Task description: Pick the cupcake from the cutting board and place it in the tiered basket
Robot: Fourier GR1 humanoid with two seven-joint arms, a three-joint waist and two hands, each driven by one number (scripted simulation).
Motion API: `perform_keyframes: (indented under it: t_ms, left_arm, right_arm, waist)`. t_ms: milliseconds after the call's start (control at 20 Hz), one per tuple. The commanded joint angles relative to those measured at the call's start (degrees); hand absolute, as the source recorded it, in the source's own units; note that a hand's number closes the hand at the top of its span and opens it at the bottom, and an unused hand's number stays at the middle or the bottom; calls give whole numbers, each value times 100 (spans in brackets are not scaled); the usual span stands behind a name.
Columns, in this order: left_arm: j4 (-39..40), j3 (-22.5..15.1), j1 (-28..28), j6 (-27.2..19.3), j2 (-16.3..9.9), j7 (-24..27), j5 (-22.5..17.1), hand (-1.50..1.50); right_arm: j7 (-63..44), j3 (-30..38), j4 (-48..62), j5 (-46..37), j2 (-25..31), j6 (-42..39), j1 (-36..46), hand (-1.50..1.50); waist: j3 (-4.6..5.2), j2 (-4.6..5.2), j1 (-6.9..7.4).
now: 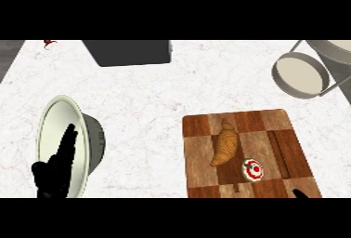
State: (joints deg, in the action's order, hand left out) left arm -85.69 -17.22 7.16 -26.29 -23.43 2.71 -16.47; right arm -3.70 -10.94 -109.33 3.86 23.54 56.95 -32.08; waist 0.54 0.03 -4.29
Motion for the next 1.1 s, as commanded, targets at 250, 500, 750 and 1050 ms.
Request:
perform_keyframes:
  t_ms: [250, 500, 750, 1050]
  left_arm:
    - [116, -267, -226, 133, 120, -43, 147, 0]
    - [204, -427, -260, 116, 227, -77, 259, 0]
    - [266, -516, -449, 172, 294, -132, 332, 0]
    - [296, -565, -566, 169, 369, -154, 397, 0]
  right_arm:
    - [-1878, -569, -649, -1330, 1365, 186, -1879, -150]
    - [-2874, -464, -1410, -2148, 1462, 333, -2428, -150]
    - [-4031, -337, -1743, -3036, 1442, -81, -2492, -150]
    - [-5400, -271, -1923, -3882, 1503, -1099, -2649, -150]
  waist:
    - [59, 214, 459]
    - [58, 231, 588]
    - [33, 247, 757]
    - [29, 269, 873]
